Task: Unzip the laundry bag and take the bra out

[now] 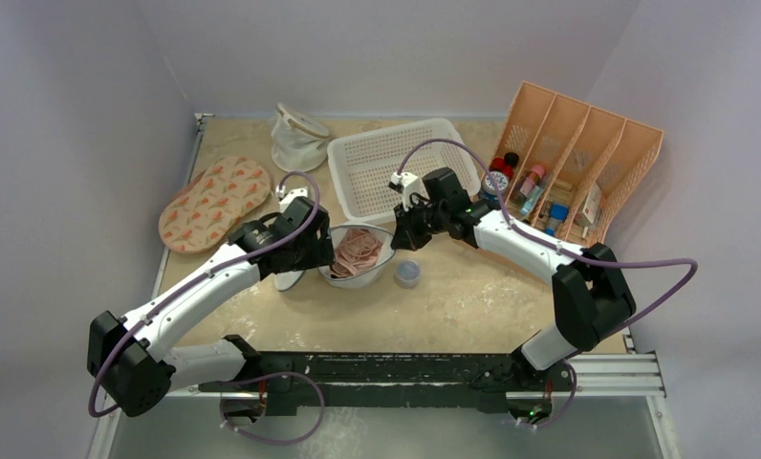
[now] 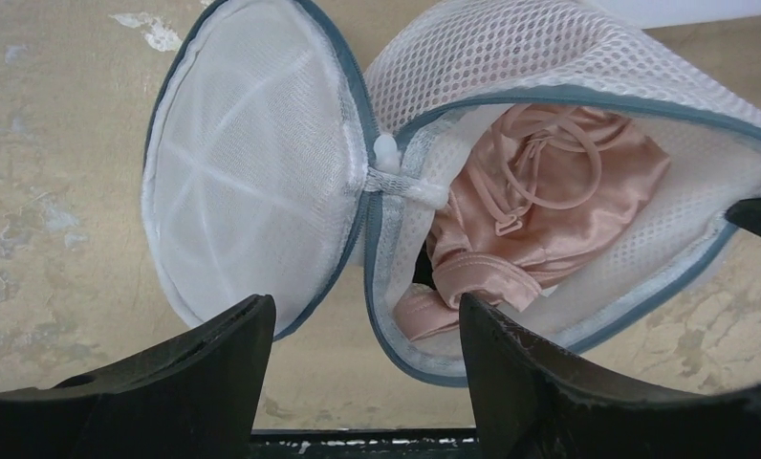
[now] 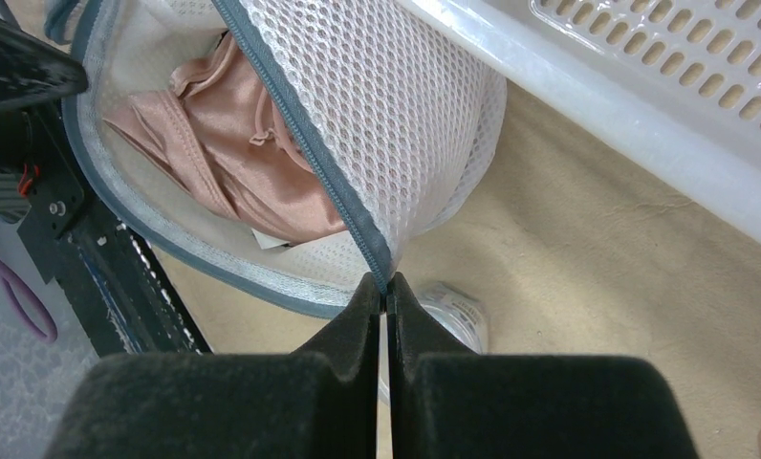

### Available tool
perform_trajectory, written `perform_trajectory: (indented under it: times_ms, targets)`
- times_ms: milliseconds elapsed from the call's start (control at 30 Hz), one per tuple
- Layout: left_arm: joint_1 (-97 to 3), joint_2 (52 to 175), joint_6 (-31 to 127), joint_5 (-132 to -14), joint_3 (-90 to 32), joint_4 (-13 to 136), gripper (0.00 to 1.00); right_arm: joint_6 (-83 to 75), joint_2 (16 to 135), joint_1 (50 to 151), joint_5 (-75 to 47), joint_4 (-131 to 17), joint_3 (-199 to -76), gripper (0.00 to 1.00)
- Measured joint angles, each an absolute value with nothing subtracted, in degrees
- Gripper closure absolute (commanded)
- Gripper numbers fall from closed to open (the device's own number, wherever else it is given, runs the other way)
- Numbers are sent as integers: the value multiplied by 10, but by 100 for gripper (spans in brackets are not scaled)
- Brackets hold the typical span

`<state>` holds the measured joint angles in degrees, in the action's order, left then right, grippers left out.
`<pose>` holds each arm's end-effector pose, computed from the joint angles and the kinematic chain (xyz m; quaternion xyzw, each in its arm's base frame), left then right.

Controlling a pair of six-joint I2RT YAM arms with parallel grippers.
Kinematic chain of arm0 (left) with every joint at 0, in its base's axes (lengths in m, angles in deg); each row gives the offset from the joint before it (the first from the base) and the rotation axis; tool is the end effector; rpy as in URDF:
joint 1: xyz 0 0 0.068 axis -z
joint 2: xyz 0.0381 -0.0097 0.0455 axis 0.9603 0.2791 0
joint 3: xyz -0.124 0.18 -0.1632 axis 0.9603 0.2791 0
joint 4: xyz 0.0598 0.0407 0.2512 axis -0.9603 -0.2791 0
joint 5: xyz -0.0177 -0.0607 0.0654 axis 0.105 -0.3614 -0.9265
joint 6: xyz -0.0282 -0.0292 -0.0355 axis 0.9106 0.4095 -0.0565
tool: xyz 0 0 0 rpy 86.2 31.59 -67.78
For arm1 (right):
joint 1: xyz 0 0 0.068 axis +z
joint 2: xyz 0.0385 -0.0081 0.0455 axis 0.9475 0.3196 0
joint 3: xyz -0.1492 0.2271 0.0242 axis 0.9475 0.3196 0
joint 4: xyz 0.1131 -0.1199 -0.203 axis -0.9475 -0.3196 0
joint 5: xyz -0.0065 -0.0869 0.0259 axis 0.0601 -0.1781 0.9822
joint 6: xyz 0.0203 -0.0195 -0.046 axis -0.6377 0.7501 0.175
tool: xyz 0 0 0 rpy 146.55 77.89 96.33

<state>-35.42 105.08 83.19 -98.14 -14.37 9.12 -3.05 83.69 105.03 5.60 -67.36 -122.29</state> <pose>0.1809 -0.1303 0.2824 -0.1077 0.9491 -0.0724 0.2869 0.2742 0.2021 0.2449 -0.3083 0.8300 0.3385 0.3185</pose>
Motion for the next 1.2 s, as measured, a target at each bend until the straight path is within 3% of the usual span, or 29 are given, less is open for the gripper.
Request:
perform_trajectory:
  times_ms: [133,200,500,567,767,900,1000,1200]
  targets:
    - [-354,1039,849,-994,-98,129,28,-31,837,1050,57,-662,-1223,100]
    - [-354,1029,854,-997,-73,152,32,-32,837,1050,57,-659,-1223,100]
    - [-354,1016,854,-995,-38,232,73,-38,836,1052,58,-652,-1223,100]
    - [-354,999,854,-993,-33,239,79,-45,836,1056,53,-652,-1223,94]
    - [-354,940,849,-971,4,261,98,-99,815,1076,15,-657,-1210,57]
    - [-354,929,845,-952,28,271,100,-119,783,1100,-40,-701,-1223,38]
    - [-354,928,838,-944,31,274,100,-121,775,1123,-91,-743,-1264,32]
    - [-354,897,834,-935,41,283,100,-123,790,1209,-159,-759,-1353,32]
